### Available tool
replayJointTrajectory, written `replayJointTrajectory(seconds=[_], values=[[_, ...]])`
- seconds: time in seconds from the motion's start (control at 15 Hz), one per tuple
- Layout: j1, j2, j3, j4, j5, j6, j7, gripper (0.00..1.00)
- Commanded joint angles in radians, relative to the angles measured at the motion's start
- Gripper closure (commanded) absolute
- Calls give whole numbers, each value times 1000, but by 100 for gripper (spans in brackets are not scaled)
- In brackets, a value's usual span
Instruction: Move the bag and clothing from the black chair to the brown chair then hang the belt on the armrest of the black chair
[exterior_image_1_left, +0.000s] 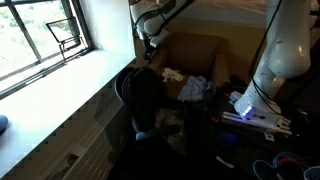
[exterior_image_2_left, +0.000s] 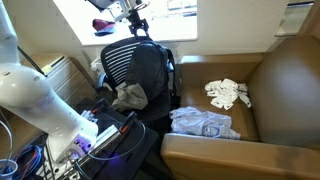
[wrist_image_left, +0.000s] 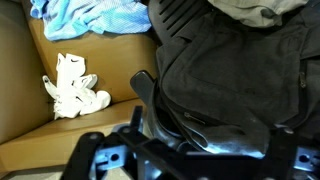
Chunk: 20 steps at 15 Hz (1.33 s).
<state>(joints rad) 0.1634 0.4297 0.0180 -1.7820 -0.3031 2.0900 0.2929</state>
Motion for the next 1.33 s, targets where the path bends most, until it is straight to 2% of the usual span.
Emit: replayJointTrajectory(seconds=[0.0,0.4,0.53,0.6,0.8,0.87,0.93,1.13,1.27], values=[[-37,16,20,-12,19,73,-208,0],[-75,169,58,89,46,205,-540,0],[-77,223,91,145,85,119,-630,0],[-56,165,52,72,55,176,-545,0],[-55,219,74,118,70,155,-589,0],[-102,206,128,100,117,158,-712,0],[-119,204,146,86,129,185,-775,0],[-163,221,183,77,146,222,-960,0],[-191,230,202,82,159,208,-1093,0]])
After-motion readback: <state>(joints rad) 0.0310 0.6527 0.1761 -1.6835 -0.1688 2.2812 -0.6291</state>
